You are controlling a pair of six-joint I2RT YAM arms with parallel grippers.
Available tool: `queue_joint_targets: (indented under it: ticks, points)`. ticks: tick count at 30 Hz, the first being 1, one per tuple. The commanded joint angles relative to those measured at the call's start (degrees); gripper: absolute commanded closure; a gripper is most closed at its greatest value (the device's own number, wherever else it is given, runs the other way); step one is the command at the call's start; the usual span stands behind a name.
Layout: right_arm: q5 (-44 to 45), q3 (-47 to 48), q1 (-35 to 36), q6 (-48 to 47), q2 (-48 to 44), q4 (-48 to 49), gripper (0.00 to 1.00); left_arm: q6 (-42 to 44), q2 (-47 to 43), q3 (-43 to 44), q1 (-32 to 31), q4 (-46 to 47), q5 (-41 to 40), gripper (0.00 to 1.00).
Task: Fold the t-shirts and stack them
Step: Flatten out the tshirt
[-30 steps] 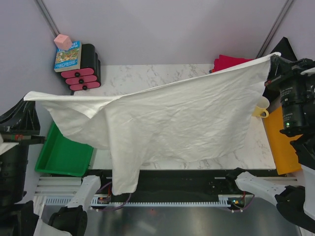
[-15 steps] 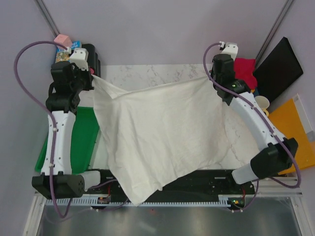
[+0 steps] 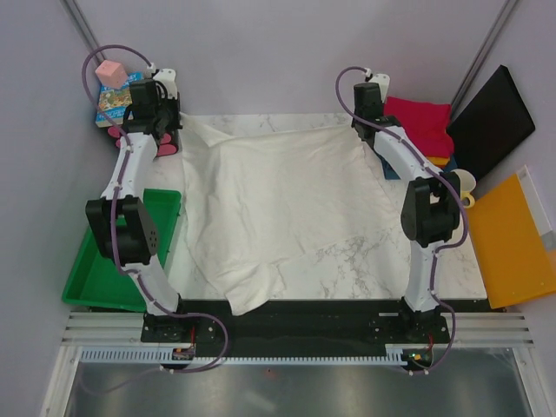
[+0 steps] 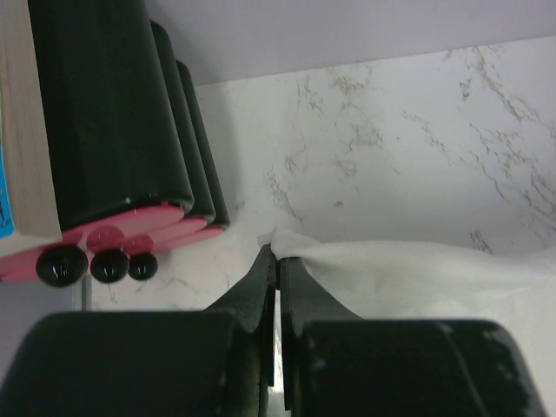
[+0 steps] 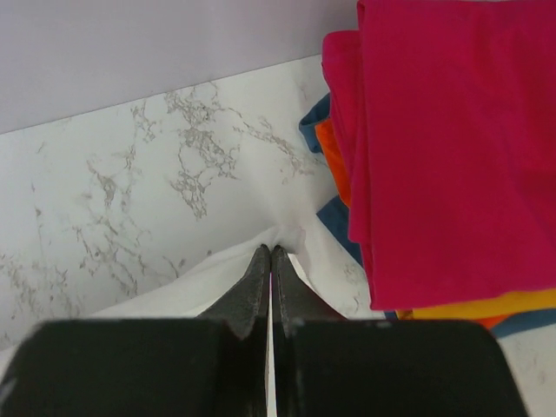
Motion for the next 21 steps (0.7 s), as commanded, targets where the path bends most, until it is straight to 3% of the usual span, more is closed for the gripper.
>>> queue_joint_targets:
  ticks: [1,13,21]
  points:
    - [-1.6,8.3,-1.6,1.3,6.2,1.5,1.0,2.6,6.4,10.7,-0.7,4.1,-2.1,0.98]
    - [-5.0,17.2,-4.8,3.9,16.3,1.4,1.0,5.6,25.9,34.0,-5.7,1.4,-6.5,0.98]
    - [-6.0,22.0,-6.7,5.9,20.5,1.7,1.0,8.2,31.3,38.4,-8.2,2.5,-10.4,0.98]
